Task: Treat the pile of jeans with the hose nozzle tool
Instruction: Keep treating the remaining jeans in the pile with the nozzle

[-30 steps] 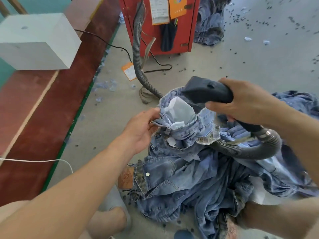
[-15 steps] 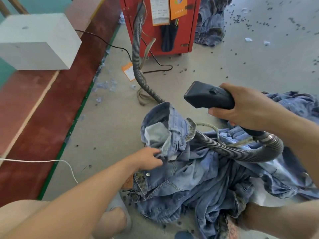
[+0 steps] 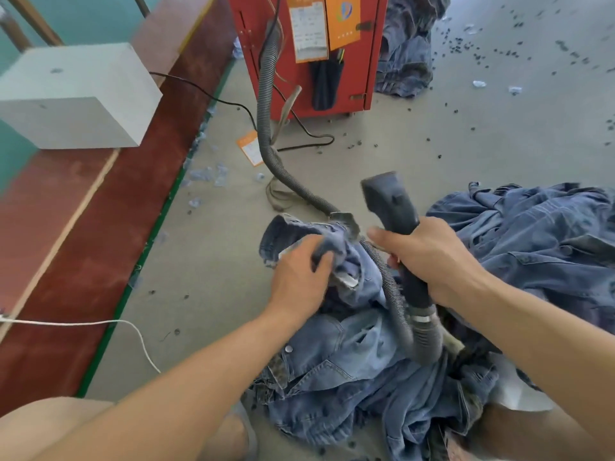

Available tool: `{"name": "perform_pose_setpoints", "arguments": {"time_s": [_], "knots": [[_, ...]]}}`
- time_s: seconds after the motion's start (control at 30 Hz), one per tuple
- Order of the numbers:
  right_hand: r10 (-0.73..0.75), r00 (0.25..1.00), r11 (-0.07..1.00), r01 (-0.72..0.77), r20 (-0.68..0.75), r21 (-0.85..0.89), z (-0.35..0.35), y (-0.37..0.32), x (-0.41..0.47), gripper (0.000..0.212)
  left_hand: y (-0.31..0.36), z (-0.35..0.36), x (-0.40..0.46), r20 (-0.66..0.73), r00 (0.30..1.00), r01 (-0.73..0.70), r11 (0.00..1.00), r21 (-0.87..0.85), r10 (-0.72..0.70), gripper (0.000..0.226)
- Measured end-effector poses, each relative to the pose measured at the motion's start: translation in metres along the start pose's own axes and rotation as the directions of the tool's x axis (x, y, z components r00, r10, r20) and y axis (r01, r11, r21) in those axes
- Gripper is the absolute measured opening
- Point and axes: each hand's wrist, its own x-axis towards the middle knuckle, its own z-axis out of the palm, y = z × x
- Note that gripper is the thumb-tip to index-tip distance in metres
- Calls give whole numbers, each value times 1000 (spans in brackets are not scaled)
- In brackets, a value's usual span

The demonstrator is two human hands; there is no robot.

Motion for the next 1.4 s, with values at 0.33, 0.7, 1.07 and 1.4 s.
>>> {"name": "perform_pose_setpoints", "arguments": {"time_s": [0.33,0.7,1.07,1.4], "knots": [[-2,1000,996,1,-4,-91,-1,5,3,29,44,20,-28,180,926,-329,943,-47,332,24],[-14,998,995,20,67,-94,-19,18,14,33,14,24,-31,700,596,752,579,-314,-394,30],[-33,995,822,80,93,-563,61,27,14,59,-33,51,-53,433,539,839,418,-348,-722,17],[-92,996,852,71,-16,-518,46,20,22,47,16,38,-30,345,932,202,947,-248,-109,17]]}}
